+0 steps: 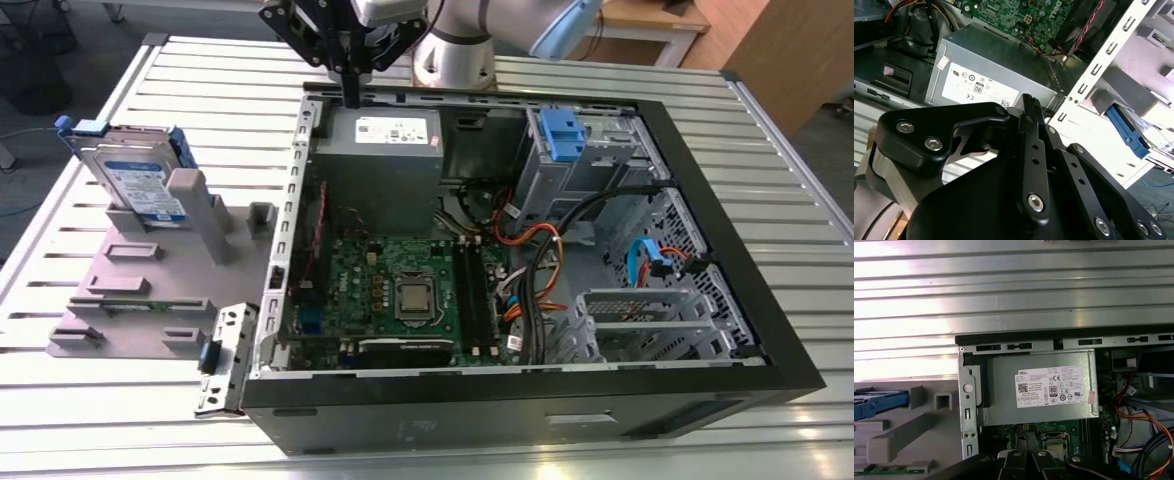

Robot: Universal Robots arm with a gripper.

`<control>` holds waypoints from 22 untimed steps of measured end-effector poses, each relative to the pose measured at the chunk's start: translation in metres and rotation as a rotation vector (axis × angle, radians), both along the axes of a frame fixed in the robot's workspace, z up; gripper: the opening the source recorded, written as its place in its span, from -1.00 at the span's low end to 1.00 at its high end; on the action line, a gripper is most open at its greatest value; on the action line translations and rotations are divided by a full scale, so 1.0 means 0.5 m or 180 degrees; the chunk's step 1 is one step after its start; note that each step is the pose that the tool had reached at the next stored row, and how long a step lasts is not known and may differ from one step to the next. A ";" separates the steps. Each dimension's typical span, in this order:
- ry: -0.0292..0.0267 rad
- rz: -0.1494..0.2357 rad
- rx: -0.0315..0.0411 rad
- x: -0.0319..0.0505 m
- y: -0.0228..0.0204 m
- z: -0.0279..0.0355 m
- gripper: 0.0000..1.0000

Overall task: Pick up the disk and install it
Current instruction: 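Reach for the disk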

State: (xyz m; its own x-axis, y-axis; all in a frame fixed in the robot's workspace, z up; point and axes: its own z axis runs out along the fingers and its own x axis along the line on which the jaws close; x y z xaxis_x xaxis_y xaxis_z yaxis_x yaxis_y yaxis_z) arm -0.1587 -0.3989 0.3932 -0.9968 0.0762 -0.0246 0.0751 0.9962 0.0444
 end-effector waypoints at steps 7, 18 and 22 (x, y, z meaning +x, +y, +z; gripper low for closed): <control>0.0000 0.0000 0.0000 -0.001 -0.0001 0.000 -0.79; 0.0000 0.0000 0.0000 -0.015 0.0000 0.000 -0.79; 0.0000 0.0000 0.0000 -0.022 -0.0001 0.000 -0.79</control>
State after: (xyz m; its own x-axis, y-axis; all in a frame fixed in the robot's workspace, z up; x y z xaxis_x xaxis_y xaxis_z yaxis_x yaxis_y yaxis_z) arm -0.1696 -0.3989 0.3931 -0.9968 0.0762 -0.0245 0.0750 0.9962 0.0443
